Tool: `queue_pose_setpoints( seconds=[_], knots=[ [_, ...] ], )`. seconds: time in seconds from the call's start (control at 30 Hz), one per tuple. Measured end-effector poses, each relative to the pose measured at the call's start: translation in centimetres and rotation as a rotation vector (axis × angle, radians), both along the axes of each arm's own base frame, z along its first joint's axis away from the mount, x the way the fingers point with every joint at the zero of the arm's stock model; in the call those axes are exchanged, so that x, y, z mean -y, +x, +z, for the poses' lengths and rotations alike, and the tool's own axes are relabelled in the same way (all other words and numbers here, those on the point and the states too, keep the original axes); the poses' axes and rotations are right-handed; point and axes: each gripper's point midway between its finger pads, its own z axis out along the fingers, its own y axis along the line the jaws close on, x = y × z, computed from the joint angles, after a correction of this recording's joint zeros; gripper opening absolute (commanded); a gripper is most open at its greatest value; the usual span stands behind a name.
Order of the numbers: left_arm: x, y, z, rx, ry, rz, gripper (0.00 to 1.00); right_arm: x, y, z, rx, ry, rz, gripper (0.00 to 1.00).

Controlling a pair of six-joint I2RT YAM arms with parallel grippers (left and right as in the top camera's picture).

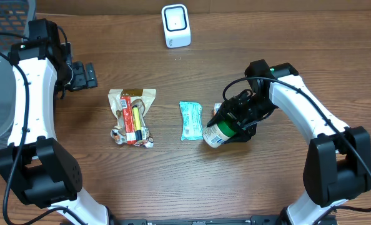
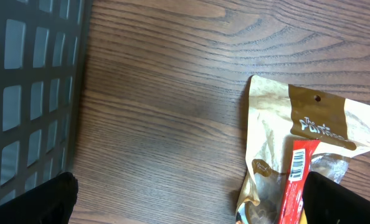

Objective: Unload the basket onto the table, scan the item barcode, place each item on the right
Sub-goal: 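Tip the green jar sideways with the right gripper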

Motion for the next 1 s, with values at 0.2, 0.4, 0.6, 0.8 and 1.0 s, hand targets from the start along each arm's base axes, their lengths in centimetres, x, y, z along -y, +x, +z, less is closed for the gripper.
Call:
queue_pose_setpoints(
  seconds=[0.2, 0.4, 0.6, 0.8, 1.0],
  knots=[
    [0.00, 0.00, 0.00, 0.000, 0.000, 0.000, 1.00, 0.01, -0.02, 0.00, -0.001, 0.000, 0.000, 0.53],
    [0.01, 0.00, 0.00, 0.000, 0.000, 0.000, 1.00, 0.00, -0.01, 0.00, -0.001, 0.000, 0.000, 0.53],
    [-0.01, 0.00, 0.00, 0.000, 0.000, 0.000, 1.00, 0.00, 0.00, 0.00, 0.000, 0.000, 0.000, 0.50],
    [0.00, 0.00, 0.00, 0.000, 0.000, 0.000, 1.00, 0.01, -0.04, 0.01, -0.002, -0.001, 0.000, 0.49],
    [-0.02, 0.00, 0.00, 0.000, 0.000, 0.001, 1.00, -0.06, 0.22, -0.05, 0.012, 0.003, 0.000, 0.50]
  ],
)
